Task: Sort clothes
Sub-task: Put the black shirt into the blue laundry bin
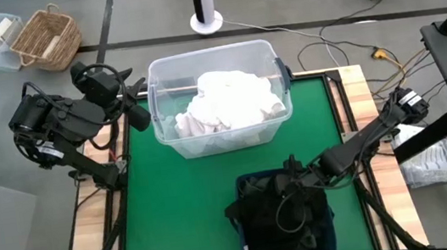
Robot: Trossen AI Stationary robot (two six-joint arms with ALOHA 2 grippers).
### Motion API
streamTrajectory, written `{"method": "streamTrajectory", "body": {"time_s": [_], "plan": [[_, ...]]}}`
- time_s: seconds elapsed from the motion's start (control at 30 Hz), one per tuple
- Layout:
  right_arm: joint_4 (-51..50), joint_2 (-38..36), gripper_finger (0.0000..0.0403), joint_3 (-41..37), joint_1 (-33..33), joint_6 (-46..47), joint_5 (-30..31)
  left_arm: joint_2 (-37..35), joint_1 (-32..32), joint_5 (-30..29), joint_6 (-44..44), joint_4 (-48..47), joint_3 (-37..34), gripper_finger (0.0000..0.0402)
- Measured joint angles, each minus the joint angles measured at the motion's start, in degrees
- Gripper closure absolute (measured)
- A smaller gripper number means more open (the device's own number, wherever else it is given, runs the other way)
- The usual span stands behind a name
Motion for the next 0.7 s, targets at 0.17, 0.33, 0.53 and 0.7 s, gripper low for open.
{"method": "streamTrajectory", "body": {"time_s": [0.17, 0.33, 0.53, 0.7], "plan": [[-6.38, -0.09, 0.0390, 8.10, 0.00, -0.68, -0.36, 0.02, -0.01, 0.00, 0.00, 0.00, 0.00, 0.0271], [-10.81, -0.10, 0.0388, 14.40, 0.00, 1.23, -0.36, 0.02, 0.00, 0.02, 0.00, 0.00, 0.00, 0.0271], [-10.04, 0.03, 0.0359, 18.22, 0.00, 1.48, 0.84, 0.22, -0.02, 0.04, -0.59, 0.00, 0.00, 0.0271], [-2.26, 2.49, 0.0312, 19.08, 0.00, -1.68, 6.14, 0.79, -0.02, 0.07, -0.63, -0.98, 0.00, 0.0271]]}}
